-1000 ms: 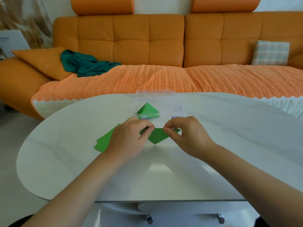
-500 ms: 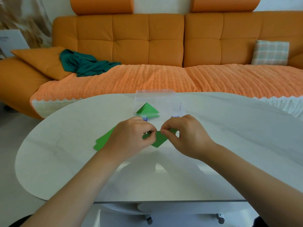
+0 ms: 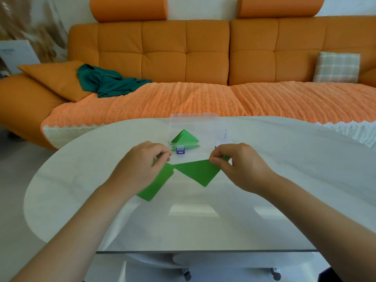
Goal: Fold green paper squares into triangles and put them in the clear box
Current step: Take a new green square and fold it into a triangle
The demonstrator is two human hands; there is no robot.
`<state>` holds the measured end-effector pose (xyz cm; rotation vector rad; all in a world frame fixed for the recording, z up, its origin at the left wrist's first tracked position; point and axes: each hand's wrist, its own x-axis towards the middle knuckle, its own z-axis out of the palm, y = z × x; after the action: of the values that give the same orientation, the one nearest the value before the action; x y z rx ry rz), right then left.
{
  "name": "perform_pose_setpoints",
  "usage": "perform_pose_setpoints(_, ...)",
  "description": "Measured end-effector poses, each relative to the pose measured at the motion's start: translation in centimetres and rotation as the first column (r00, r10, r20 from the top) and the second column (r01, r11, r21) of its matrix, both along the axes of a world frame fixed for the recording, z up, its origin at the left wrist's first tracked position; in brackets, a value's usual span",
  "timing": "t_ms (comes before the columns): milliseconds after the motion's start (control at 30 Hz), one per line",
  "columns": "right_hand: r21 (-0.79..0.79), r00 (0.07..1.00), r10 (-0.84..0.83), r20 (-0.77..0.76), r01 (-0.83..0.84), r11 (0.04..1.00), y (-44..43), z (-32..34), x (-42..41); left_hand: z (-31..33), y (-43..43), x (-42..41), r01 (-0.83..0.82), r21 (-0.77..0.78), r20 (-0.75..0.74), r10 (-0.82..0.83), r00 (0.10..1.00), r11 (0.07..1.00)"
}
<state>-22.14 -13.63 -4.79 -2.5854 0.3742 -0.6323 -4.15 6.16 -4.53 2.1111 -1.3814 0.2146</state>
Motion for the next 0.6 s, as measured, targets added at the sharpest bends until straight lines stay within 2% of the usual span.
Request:
perform_pose_setpoints(100, 0.029, 0.997, 0.058, -0.046, -0.056, 0.998, 0.8, 0.0, 0.3, -0.3, -0.8, -2.3, 0.096, -0.042, -0.038, -0.098, 0.994, 0.994)
perform_pose_setpoints(233, 0.073, 0.996, 0.086, -0.038, -0.083, 0.994, 1.6, 0.2, 0.8, -1.0, -2.0, -3.2, 0.162, -0.011, -0.070, -0.162, 0.984, 0.987)
perform_pose_setpoints(400, 0.204, 1.000, 0.016, 0.021, -0.020, 0.979, 1.2, 0.8, 0.9, -0.6, -2.6, -3.0, 0.098, -0.074, -0.147, -0.108, 0.983, 0.992)
perform_pose_setpoints(600, 0.220, 0.997, -0.072, 0.004, 0.069, 0.973, 0.8, 0.5, 1.0, -0.9, -2.8, -2.7, -0.013, -0.028, -0.185, 0.008, 0.983, 1.000)
